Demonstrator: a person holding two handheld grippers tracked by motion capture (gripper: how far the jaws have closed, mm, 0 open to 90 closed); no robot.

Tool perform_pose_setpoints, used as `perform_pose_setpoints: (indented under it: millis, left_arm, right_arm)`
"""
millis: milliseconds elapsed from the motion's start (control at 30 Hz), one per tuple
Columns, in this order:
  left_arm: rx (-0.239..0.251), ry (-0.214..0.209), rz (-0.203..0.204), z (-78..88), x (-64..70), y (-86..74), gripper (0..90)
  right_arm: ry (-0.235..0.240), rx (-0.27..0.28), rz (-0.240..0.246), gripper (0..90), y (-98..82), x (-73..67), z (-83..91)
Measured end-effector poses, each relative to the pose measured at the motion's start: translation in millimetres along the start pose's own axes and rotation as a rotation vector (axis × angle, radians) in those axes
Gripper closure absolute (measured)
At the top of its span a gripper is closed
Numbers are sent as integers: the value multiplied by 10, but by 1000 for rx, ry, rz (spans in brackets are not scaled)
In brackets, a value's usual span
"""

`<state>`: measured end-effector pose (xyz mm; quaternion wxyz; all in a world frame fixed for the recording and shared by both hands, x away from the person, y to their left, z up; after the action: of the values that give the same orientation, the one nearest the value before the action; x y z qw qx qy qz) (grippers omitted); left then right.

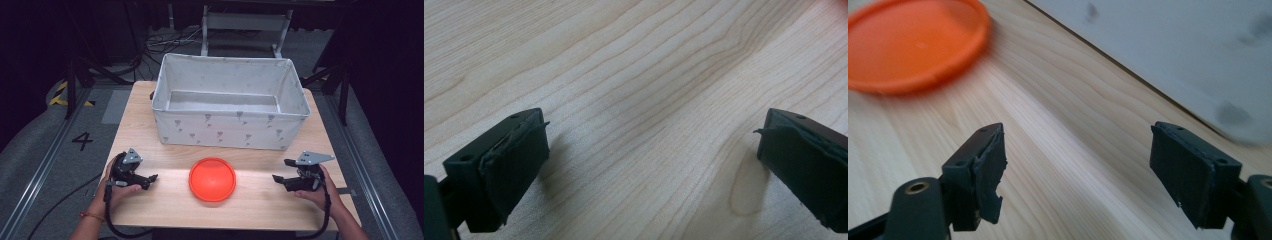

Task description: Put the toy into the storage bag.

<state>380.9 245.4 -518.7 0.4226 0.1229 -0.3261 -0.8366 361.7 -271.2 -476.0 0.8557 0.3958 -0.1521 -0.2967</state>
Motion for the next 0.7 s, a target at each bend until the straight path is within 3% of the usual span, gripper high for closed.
perform_pose_setpoints:
  millis: [167,400,533,600,700]
  left_arm:
    - [0,0,0,0,0,0,5]
    - [-2,-2,3,1,3,-2,5]
    - [-2,-3,3,0,2,-1,5]
    - [-3,-5,4,0,2,-1,4]
    - [-3,-6,5,-1,1,-1,3]
  right_arm:
    - [74,0,57,230,274,-235,-254]
    - [145,-8,110,230,522,-427,-590]
    - [192,-18,118,234,607,-505,-759]
    - [252,-18,113,243,640,-537,-875]
    - [264,-26,109,252,661,-551,-994]
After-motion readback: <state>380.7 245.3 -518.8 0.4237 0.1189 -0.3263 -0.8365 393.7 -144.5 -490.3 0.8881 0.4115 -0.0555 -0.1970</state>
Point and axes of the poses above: each handheld gripper's, and its own axes: z roughly backward along the jaws, y roughly out of its top, x roughly to its right, the point moved 3 cm from there along -z, roughly forward along the jaws, and after that the axes turned 5 degrees about z, right-handed, at the moved point
